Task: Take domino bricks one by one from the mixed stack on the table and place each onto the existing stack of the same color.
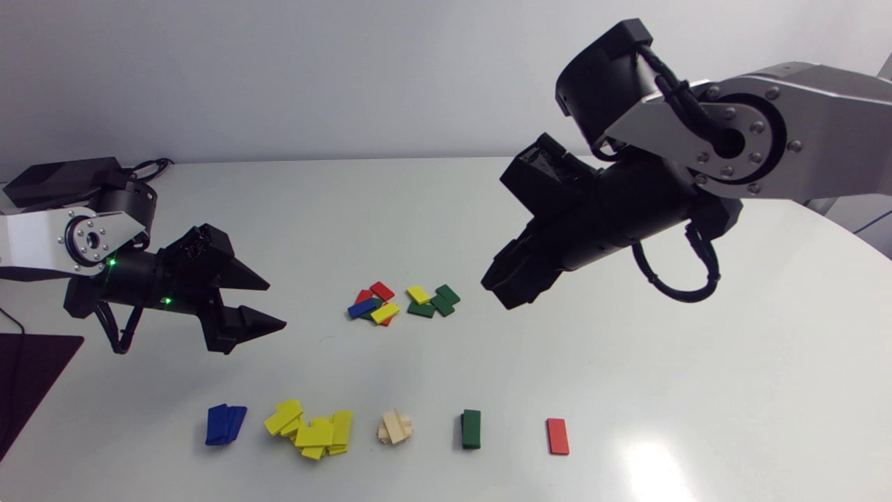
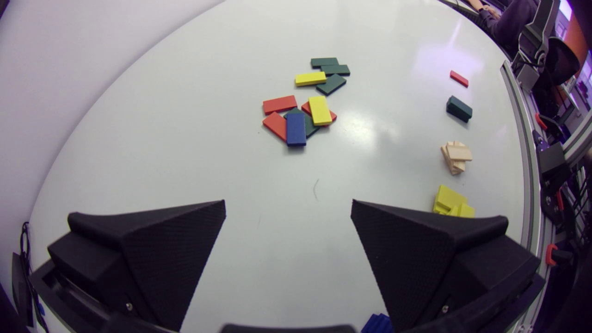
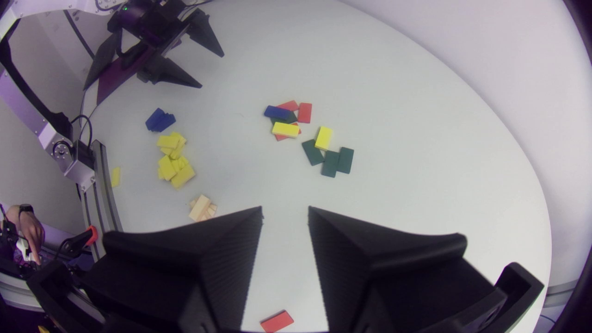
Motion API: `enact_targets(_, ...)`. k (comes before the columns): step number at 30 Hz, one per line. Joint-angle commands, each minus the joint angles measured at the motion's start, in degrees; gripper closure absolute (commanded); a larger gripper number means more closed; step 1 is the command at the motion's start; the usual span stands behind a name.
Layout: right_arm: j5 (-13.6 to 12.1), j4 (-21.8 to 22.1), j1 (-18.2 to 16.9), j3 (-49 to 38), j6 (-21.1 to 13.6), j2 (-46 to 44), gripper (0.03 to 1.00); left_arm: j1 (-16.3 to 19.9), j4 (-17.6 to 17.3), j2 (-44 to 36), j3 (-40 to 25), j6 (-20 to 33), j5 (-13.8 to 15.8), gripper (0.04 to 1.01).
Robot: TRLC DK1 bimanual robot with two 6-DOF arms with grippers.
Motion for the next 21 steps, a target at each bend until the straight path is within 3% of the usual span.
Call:
enact_targets(1, -0.5, 0.5, -0.1, 0.6, -0.7, 1.2, 0.056, 0.6, -0.6, -0.1, 1.1, 1.8, 0.7, 0.080)
enact_targets(5, -0.7, 0.6, -1.9, 2.3, -2.1, 3.4, 0.056, -0.8, -2.5, -2.1, 2.1, 0.2, 0.8, 0.080)
enact_targets(13, -1.2, 0.2, -2.7, 2.4, -2.9, 3.4, 0.056, -2.5, -3.0, -3.8, 2.0, -1.8, 0.8, 0.080)
enact_targets(16, -2.2, -0.1, -3.4, 2.9, -4.3, 3.8, 0.056, -3.3, -3.0, -4.1, 2.0, -3.5, 0.8, 0.080)
enact_targets(19, -5.3, -0.6, -4.2, 3.3, -6.9, 4.6, 0.056, -4.6, -3.0, -5.0, 1.5, -5.0, 0.8, 0.080)
enact_targets(21, -6.1, -1.6, -5.0, 3.8, -8.9, 5.9, 0.056, -5.2, -3.0, -5.5, 1.4, -6.0, 0.8, 0.082)
